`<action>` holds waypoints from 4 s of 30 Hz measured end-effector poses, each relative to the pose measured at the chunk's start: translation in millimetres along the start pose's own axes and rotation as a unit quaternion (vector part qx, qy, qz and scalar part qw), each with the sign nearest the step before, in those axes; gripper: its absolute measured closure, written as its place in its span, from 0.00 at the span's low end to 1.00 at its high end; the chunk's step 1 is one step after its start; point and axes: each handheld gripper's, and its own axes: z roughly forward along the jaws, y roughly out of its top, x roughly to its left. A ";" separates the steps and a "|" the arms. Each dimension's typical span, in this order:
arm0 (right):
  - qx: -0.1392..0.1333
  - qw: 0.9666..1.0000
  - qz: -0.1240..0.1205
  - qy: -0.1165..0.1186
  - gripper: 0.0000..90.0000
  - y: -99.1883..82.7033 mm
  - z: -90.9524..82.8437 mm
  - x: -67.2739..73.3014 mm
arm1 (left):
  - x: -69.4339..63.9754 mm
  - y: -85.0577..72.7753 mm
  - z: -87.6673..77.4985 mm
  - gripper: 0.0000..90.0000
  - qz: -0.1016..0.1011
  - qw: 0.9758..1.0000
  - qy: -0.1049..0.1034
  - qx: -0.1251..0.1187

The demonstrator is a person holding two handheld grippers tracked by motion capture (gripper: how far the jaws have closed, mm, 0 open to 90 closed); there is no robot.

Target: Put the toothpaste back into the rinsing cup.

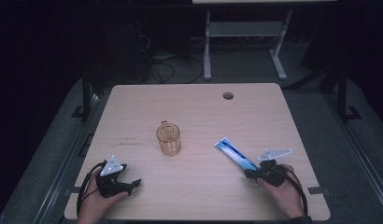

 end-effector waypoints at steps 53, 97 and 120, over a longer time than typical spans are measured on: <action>-0.021 0.999 -0.034 -0.026 0.31 66.1 25.7 -17.7 | -0.1 0.1 0.0 0.15 -0.001 1.000 0.000 0.000; 0.087 0.992 -0.073 -0.058 0.57 94.5 80.4 -15.7 | -0.2 0.1 0.0 0.15 -0.002 1.000 0.000 0.000; 0.046 0.999 -0.016 -0.022 0.81 92.7 53.8 -29.6 | -0.1 0.1 0.0 0.15 -0.001 1.000 0.000 0.000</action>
